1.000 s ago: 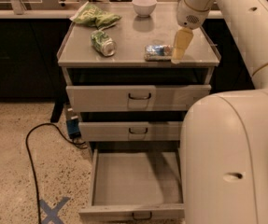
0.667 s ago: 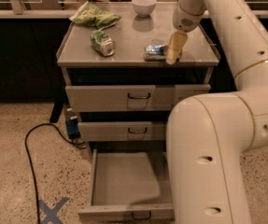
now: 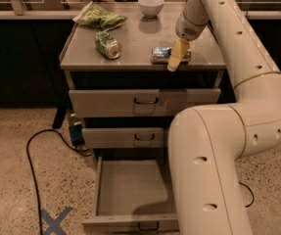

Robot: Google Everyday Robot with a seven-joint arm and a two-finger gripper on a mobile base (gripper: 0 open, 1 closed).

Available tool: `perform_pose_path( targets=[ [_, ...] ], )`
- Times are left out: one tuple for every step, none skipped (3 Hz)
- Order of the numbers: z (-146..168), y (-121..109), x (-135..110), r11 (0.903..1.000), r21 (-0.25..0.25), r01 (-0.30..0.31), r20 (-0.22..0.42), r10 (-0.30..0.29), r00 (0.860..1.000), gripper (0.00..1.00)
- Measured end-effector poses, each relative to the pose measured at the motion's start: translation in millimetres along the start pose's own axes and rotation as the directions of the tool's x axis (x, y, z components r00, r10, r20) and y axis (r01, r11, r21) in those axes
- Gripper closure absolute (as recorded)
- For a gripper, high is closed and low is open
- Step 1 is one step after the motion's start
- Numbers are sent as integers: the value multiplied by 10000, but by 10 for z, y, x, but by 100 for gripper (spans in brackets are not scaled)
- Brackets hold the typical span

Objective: Place redbull can into bottom drawer

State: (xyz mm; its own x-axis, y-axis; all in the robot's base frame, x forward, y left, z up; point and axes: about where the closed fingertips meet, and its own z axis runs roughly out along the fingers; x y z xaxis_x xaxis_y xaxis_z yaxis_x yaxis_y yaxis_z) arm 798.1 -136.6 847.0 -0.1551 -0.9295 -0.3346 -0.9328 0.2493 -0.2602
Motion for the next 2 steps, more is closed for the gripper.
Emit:
perform_pose_path(
  targets=[
    [133,19,-38,9998,-195,-15,211,19,9998,0],
    [176,-16,-60,10000,-88,-14,268,16,9996,19]
  ],
)
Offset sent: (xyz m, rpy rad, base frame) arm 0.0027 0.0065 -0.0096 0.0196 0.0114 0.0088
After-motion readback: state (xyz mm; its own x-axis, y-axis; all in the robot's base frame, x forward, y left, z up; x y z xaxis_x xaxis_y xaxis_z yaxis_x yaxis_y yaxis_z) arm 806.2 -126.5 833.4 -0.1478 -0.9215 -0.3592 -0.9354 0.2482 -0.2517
